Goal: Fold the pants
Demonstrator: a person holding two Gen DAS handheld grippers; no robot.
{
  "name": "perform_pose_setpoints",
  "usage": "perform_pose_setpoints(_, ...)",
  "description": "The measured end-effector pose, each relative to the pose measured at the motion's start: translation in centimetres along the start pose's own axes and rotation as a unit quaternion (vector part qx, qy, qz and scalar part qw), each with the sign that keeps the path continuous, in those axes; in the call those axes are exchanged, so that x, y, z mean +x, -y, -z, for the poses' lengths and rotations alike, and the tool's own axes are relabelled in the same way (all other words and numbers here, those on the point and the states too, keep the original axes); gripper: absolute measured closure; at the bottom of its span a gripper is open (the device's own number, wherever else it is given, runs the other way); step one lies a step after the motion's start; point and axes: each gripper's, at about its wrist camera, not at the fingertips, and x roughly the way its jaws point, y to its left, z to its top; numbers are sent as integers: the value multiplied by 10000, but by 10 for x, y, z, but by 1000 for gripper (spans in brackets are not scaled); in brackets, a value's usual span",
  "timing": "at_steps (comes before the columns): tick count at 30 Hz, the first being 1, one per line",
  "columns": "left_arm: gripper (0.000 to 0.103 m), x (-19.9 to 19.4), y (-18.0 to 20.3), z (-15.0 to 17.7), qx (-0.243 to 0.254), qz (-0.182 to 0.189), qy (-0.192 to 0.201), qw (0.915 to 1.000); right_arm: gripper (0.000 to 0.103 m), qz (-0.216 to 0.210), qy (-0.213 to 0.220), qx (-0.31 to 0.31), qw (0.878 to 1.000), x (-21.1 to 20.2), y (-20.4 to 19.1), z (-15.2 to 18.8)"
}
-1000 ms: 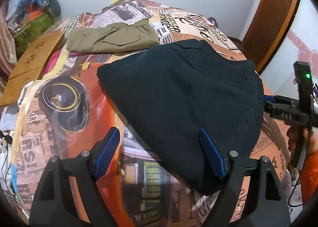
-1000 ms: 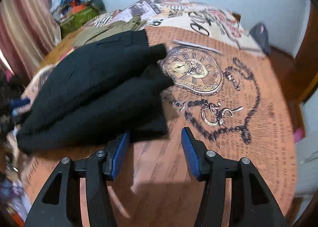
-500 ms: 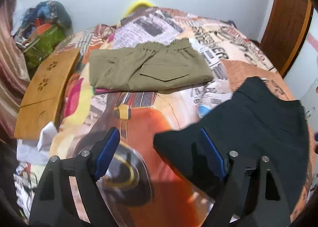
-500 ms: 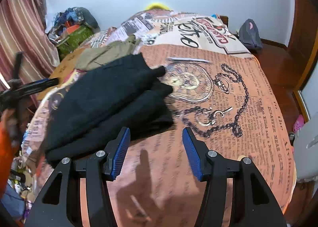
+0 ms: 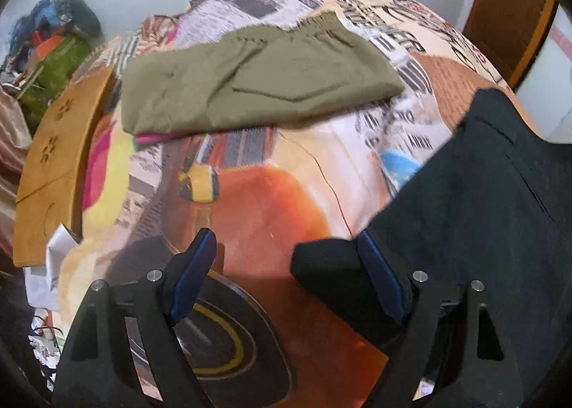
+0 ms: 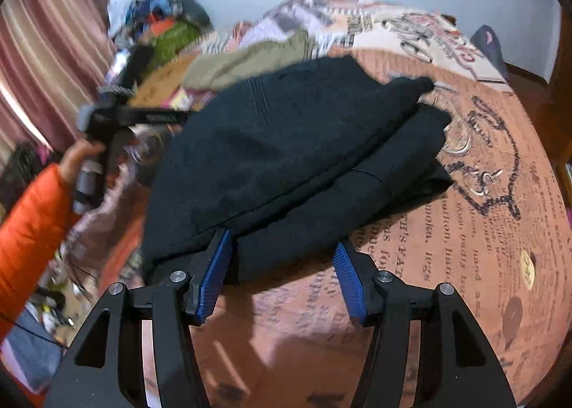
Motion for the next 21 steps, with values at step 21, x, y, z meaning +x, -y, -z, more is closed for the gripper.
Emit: perform_pose_setpoints(21, 28, -66, 50, 96, -362, -57, -15, 9993, 50, 941, -49, -695, 9931, 5, 75, -30)
